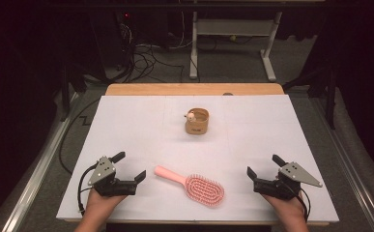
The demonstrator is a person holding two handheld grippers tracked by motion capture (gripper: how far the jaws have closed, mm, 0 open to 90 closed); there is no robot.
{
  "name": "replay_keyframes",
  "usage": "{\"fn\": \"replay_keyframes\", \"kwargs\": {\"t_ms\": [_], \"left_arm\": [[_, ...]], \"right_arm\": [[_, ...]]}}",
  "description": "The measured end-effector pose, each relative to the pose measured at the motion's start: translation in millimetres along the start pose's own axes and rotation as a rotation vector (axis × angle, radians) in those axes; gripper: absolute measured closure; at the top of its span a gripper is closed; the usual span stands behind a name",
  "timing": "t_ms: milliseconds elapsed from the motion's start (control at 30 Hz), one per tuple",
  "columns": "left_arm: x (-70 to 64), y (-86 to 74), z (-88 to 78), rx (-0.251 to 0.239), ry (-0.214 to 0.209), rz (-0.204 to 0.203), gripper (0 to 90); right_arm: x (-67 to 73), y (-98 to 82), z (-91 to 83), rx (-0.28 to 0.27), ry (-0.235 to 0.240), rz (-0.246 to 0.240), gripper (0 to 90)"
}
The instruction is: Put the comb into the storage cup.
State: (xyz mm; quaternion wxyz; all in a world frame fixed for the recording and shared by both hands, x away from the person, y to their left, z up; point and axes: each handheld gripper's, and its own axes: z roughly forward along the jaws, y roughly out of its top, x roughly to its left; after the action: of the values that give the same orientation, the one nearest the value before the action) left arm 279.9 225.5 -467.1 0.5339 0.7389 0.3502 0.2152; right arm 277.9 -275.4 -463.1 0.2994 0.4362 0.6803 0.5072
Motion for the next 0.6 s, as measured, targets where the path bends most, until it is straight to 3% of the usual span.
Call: {"fn": "replay_keyframes", "kwargs": {"t_ms": [467, 600], "left_arm": [[1.3, -0.8, -2.1, -0.006, 0.001, -0.005, 0.0], [1.3, -0.8, -3.1, -0.009, 0.0, -0.005, 0.0]], "right_arm": [[-1.3, 1.0, 0.8, 0.002, -0.001, 0.002, 2.1], [0.2, 1.4, 1.9, 0.017, 0.016, 0.001, 10.0]]}}
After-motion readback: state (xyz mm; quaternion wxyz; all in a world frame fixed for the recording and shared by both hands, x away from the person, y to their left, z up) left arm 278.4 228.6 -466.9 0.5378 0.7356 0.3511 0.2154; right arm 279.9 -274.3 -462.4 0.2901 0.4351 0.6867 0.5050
